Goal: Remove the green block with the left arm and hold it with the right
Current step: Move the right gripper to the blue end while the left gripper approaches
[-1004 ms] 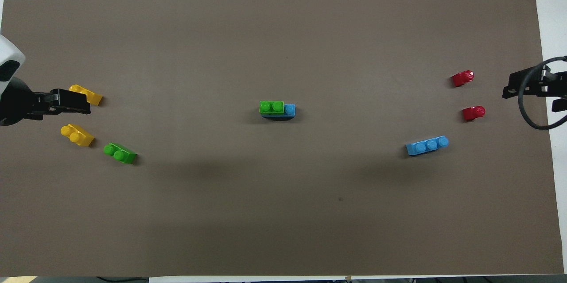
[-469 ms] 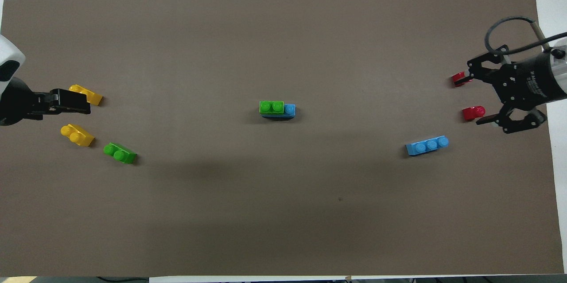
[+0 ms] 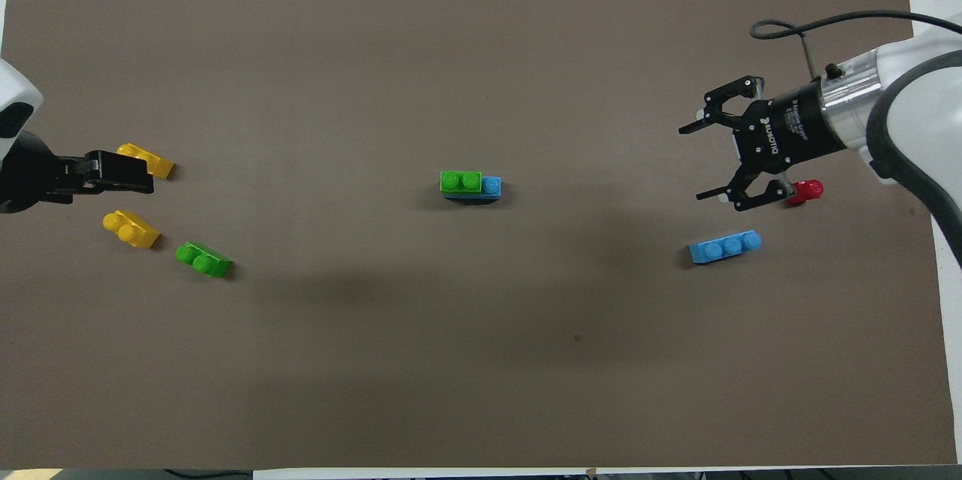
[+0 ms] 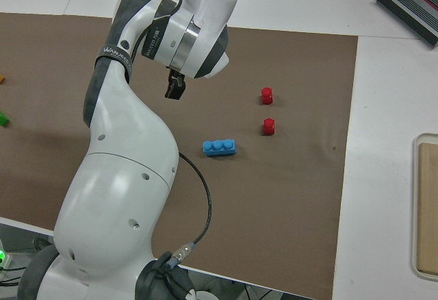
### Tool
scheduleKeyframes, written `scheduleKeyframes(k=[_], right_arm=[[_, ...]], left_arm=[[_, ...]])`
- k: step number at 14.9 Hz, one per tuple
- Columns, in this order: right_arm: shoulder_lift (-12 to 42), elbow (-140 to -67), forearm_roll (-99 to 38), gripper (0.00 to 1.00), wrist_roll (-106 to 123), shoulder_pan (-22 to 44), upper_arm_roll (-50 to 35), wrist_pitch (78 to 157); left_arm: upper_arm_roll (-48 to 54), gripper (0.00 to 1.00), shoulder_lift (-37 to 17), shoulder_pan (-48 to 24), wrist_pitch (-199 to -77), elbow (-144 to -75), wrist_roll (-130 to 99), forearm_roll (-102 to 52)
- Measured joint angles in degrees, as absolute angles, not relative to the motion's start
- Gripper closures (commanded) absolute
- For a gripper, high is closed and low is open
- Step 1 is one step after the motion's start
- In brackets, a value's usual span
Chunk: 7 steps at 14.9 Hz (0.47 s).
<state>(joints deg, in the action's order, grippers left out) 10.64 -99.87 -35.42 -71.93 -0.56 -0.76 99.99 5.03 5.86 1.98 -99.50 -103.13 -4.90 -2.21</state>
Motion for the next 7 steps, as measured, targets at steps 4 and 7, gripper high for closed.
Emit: scheduleKeyframes(k=[4, 7], right_arm=[[12.6, -103.0, -39.9, 0.05, -74.4, 3.1, -0.8, 105.5], [13.2, -104.3, -40.5, 0.05, -77.8, 6.7, -0.8, 110.1]], left_arm=[[5.2, 0.00, 5.9, 1.9, -99.5, -103.1, -9.1, -2.2], [5.6, 0.00, 5.9, 1.7, -99.5, -103.2, -12.9, -2.2]])
